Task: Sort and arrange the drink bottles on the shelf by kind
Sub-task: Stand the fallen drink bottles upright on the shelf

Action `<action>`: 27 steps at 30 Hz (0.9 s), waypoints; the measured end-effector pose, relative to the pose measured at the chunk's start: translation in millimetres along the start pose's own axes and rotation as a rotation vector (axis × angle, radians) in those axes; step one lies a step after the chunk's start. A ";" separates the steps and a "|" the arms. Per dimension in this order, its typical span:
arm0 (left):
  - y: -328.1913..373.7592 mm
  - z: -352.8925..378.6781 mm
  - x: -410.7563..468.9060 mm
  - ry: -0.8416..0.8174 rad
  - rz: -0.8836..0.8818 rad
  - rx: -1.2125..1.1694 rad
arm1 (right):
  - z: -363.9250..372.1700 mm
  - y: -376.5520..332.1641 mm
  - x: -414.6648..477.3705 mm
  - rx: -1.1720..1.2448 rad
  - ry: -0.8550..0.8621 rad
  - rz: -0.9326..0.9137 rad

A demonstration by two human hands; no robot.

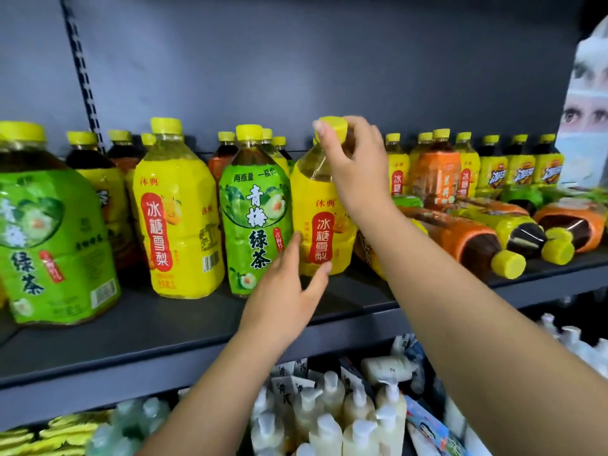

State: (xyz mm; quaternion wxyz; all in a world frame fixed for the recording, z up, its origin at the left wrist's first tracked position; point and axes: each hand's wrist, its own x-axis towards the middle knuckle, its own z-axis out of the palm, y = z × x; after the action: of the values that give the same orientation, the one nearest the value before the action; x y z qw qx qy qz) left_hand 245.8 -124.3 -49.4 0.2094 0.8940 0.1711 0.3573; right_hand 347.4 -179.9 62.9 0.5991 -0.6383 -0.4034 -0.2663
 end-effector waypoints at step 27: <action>3.6 4.3 -6.4 -0.003 -0.031 0.300 | 22.5 29.8 10.2 0.103 -0.082 0.109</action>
State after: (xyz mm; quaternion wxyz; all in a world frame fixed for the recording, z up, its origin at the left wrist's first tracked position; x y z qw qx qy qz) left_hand 245.0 -131.3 -54.0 0.0795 0.9131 0.2359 0.3230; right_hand 374.4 -154.5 51.7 0.6277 -0.6379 -0.4056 -0.1858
